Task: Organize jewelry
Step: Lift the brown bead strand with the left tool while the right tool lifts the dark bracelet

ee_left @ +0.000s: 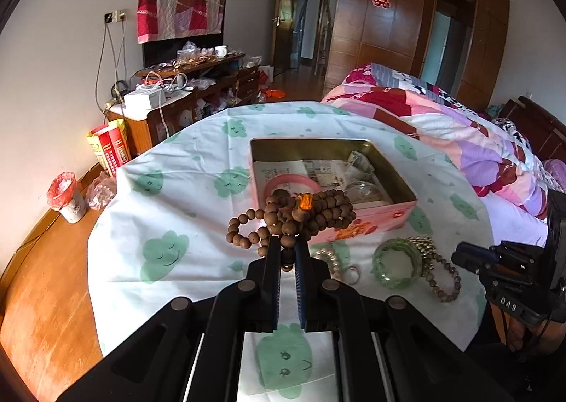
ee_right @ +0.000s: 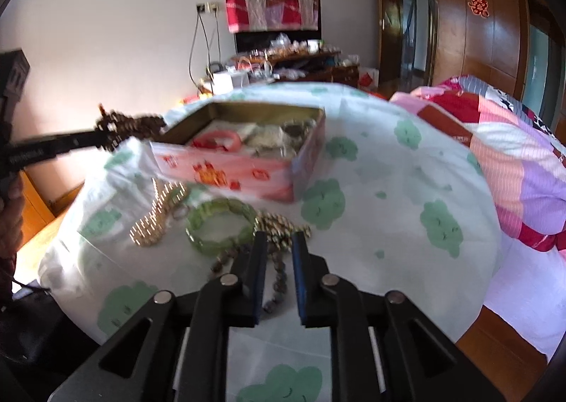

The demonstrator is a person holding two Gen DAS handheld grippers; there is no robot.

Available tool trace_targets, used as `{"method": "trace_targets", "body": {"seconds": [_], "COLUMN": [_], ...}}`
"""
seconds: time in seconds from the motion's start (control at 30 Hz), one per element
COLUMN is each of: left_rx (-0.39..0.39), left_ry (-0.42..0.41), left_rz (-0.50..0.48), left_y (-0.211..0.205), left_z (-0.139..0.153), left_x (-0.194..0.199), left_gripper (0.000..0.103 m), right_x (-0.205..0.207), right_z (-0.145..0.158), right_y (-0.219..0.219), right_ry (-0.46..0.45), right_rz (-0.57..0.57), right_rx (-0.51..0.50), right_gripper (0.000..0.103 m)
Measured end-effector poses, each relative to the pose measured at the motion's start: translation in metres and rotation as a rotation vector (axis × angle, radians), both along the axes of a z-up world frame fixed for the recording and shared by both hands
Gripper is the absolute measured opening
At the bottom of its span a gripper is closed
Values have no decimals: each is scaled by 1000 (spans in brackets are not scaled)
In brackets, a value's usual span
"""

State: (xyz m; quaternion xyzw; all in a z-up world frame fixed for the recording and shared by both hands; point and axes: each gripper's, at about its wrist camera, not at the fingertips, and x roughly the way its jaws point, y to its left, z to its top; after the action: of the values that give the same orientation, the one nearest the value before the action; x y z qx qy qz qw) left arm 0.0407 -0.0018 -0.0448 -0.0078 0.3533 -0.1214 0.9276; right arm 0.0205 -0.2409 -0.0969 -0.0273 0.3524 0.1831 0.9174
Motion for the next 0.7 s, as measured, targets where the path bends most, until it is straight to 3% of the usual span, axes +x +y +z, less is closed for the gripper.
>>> {"method": "trace_targets", "body": {"seconds": [0.23, 0.43, 0.7], "left_rx": [-3, -10, -13], "left_ry": [8, 2, -5], "left_rz": [-6, -2, 3], "left_y": [-1, 2, 5], "left_z": [-3, -1, 3], "left_x": [-1, -1, 0], "left_gripper": [6, 6, 6], "right_x": [4, 2, -6], "right_z": [-24, -22, -3], "right_y": [10, 8, 10], "right_ry": [89, 80, 0], "right_rz": [32, 34, 39], "right_rx": [-53, -59, -41], "right_gripper": [17, 13, 12]}}
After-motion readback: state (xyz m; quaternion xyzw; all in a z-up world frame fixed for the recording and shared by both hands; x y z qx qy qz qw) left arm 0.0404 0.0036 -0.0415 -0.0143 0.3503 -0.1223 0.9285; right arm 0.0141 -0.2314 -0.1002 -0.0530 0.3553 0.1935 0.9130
